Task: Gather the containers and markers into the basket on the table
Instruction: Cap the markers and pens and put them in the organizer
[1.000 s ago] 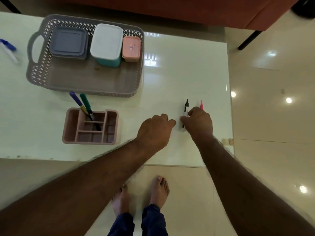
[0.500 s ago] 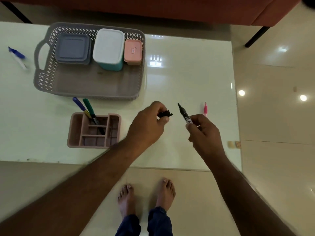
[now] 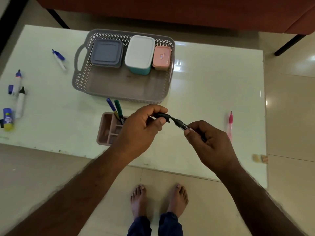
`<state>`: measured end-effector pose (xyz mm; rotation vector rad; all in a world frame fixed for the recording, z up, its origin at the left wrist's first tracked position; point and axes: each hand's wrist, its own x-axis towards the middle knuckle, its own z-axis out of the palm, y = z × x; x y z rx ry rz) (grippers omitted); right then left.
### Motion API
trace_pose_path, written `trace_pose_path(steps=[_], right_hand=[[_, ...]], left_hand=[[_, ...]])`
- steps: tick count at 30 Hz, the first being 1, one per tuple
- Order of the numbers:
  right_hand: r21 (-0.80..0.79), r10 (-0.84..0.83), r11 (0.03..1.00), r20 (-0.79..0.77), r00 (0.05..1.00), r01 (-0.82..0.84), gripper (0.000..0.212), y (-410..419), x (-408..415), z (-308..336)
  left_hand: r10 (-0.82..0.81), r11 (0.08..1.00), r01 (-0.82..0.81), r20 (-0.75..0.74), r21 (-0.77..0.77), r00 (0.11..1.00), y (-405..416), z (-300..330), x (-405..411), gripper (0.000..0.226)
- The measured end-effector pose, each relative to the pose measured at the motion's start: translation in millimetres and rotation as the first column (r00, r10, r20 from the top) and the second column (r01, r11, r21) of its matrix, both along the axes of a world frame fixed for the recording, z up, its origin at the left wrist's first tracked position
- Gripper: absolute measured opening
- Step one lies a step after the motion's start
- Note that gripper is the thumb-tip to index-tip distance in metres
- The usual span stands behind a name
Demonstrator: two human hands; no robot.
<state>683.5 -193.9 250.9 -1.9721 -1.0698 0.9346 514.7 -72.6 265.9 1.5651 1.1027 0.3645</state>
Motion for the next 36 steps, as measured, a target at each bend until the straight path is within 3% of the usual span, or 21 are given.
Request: trace_pose_path(steps=[7, 17, 24, 28, 32, 36], right_hand=[[0.0, 0.017, 1.0, -0.005, 1.0, -0.017, 0.014, 11, -8, -4], [-0.007, 0.126, 0.992, 0.045, 0.991, -0.126, 0.019, 28, -29, -9], [0.073, 0.087, 0.994, -0.08, 0.993, -0.082, 0.014, 40, -55, -9], [0.146, 0.144, 0.981, -0.1, 0.984, -0.129, 0.016, 52, -73, 0], [0.179, 0.27, 0.949, -0.04, 0.962, -0.259, 0.024, 76, -84, 15], [0.228, 0.335, 0.916, 0.015, 0.942, -0.329, 0.017, 107, -99, 32]], left_hand=[[0.06, 0.998, -0.06, 0.028, -0.024, 0.998, 7, 3, -14, 0.023], [-0.038, 0.996, 0.04, 0.025, -0.083, 0.999, 14, 0, -32, 0.026], [0.01, 0.999, -0.012, 0.044, 0.041, 0.999, 15, 0, -42, 0.032], [0.109, 0.991, -0.115, 0.091, 0.064, 0.99, 18, 12, -50, 0.036], [0.262, 0.964, -0.267, 0.237, -0.015, 0.935, 27, 32, -65, 0.037], [0.261, 0.957, -0.283, 0.241, 0.06, 0.935, 43, 45, -91, 0.032]])
